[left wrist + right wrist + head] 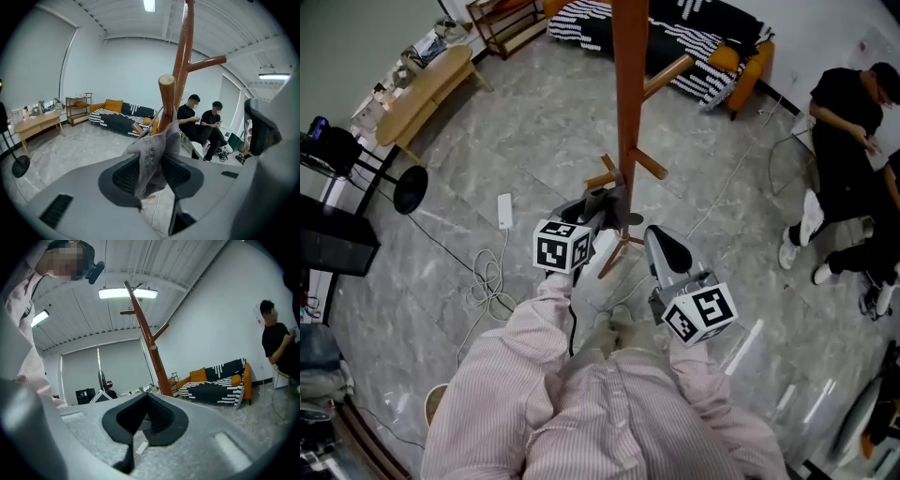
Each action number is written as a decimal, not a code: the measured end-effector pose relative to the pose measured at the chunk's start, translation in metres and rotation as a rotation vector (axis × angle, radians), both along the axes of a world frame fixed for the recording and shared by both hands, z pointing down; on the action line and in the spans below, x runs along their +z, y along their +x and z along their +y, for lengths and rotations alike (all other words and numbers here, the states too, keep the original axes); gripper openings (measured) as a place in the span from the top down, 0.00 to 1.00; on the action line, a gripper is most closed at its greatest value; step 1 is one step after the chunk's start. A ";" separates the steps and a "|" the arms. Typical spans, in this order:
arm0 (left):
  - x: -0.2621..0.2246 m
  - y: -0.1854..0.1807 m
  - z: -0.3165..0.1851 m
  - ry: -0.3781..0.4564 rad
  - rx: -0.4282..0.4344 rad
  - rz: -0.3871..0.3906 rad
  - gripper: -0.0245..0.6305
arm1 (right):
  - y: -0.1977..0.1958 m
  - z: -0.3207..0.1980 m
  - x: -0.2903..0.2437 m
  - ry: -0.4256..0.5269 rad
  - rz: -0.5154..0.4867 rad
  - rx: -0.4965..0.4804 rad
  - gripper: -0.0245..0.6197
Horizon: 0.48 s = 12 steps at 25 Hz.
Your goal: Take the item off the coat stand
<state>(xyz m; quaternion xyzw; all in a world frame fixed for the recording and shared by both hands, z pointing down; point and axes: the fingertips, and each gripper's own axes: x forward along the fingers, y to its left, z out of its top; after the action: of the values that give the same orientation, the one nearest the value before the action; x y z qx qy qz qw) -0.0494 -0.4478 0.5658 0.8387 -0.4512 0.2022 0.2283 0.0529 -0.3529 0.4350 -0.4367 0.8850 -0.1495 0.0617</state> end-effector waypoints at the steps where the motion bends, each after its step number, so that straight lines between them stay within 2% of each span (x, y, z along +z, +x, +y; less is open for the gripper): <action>1: 0.001 0.000 -0.001 0.000 -0.002 -0.006 0.78 | 0.000 0.000 0.001 -0.001 0.000 0.002 0.95; 4: 0.001 -0.001 -0.003 0.003 -0.002 -0.022 0.87 | 0.002 0.000 0.002 -0.009 -0.003 0.011 0.95; 12: -0.012 -0.006 -0.006 0.029 -0.003 -0.005 0.90 | 0.003 -0.003 0.000 0.004 -0.003 0.018 0.95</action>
<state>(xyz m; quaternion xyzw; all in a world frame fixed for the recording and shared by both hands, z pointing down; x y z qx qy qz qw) -0.0550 -0.4542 0.5536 0.8407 -0.4561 0.1974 0.2151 0.0556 -0.3557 0.4348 -0.4443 0.8811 -0.1480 0.0652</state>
